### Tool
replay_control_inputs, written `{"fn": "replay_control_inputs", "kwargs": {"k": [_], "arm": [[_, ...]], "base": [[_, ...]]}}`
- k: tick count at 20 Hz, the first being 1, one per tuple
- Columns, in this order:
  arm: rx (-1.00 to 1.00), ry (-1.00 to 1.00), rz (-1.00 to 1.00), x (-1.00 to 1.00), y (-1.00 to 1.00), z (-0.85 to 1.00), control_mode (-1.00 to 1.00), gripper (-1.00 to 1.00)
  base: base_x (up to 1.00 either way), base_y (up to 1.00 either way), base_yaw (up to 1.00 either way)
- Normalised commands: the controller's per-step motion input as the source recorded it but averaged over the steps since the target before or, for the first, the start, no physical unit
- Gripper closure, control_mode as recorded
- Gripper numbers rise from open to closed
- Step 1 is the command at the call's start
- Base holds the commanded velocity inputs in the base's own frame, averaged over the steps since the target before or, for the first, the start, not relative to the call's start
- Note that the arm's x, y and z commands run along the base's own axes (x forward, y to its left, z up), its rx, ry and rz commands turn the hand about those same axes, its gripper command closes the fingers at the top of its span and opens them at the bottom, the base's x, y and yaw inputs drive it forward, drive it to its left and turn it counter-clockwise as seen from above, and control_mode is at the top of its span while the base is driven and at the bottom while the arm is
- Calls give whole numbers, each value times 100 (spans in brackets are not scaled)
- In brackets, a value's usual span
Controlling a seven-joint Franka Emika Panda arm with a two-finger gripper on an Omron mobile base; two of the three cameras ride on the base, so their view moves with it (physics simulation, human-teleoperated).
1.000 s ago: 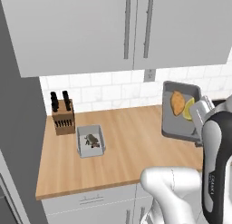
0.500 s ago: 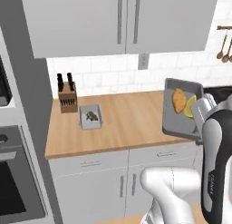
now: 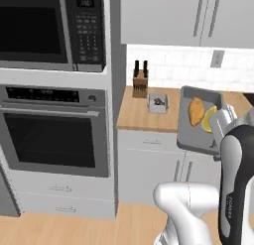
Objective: Take the meat container that has the fish and place it on the second highest rack of the freezer. Then take the vegetable container that has the potato and lemon wedge and place it on the highest rack of the freezer.
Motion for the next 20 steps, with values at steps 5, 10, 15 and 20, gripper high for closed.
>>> {"fn": "replay_control_inputs", "kwargs": {"k": [5, 10, 15, 20], "arm": [[0, 0, 0, 0, 0, 0, 100, 100], [0, 0, 0, 0, 0, 0, 100, 100], [0, 0, 0, 0, 0, 0, 100, 100], [0, 0, 0, 0, 0, 0, 100, 100]], "base": [[-5, 74, 67], [6, 97, 54], [35, 100, 39], [55, 100, 17]]}}
